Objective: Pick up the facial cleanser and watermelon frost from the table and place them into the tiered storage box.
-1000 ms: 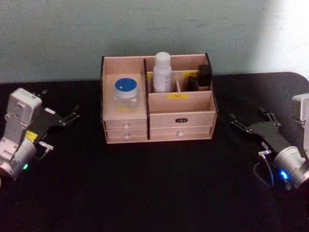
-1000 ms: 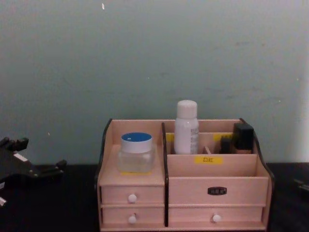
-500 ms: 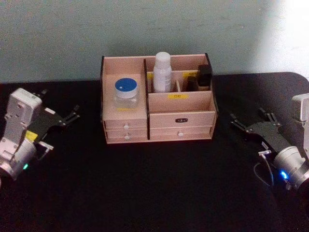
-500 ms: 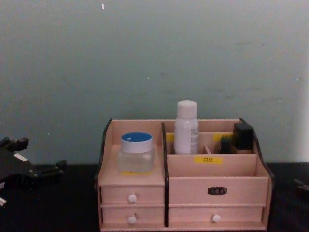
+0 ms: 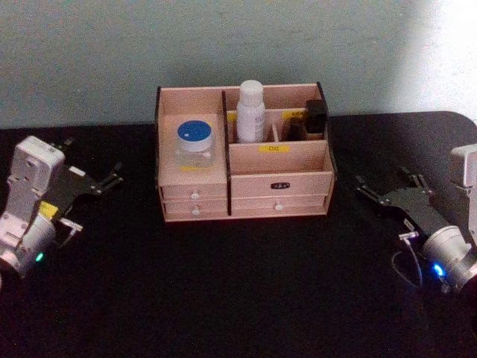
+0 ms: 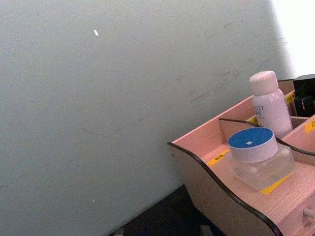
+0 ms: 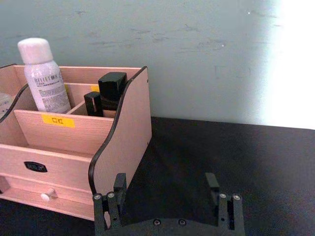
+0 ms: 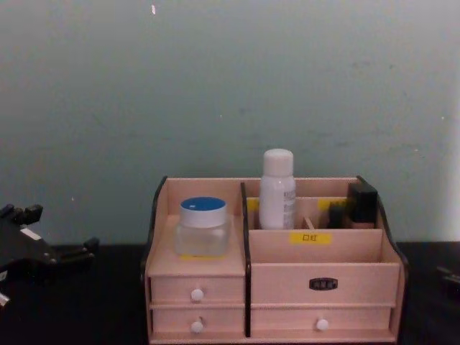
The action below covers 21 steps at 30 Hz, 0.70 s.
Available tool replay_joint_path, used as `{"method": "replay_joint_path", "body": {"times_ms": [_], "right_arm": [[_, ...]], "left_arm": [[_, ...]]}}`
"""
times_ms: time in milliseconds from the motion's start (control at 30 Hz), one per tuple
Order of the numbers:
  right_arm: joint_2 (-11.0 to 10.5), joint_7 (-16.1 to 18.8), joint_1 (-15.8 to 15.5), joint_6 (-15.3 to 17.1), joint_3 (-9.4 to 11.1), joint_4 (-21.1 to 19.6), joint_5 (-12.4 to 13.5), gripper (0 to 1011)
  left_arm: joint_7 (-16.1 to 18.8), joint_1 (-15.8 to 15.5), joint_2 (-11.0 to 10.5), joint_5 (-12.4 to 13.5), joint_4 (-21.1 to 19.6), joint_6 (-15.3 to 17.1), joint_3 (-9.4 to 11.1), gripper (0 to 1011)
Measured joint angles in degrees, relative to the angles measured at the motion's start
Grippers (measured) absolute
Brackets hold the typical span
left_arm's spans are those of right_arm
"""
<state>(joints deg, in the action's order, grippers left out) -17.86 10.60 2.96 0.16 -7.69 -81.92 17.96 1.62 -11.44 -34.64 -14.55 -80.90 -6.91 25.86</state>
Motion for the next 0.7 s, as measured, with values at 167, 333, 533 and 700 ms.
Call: {"method": "replay_joint_path", "body": {"times_ms": [167, 333, 533, 700], "right_arm": [[0.0, 0.0, 0.0, 0.0, 0.0, 0.0, 0.0, 1002], [0.0, 0.0, 0.0, 0.0, 0.0, 0.0, 0.0, 1002], [0.0, 0.0, 0.0, 0.0, 0.01, 0.0, 0.0, 1002], [0.0, 0.0, 0.0, 0.0, 0.0, 0.0, 0.0, 1002]], "left_arm": [[0.0, 0.0, 0.0, 0.0, 0.0, 0.0, 0.0, 1002], [0.0, 0.0, 0.0, 0.0, 0.0, 0.0, 0.0, 1001], [0.0, 0.0, 0.0, 0.0, 0.0, 0.0, 0.0, 1001], [0.0, 0.0, 0.0, 0.0, 0.0, 0.0, 0.0, 1001]]}}
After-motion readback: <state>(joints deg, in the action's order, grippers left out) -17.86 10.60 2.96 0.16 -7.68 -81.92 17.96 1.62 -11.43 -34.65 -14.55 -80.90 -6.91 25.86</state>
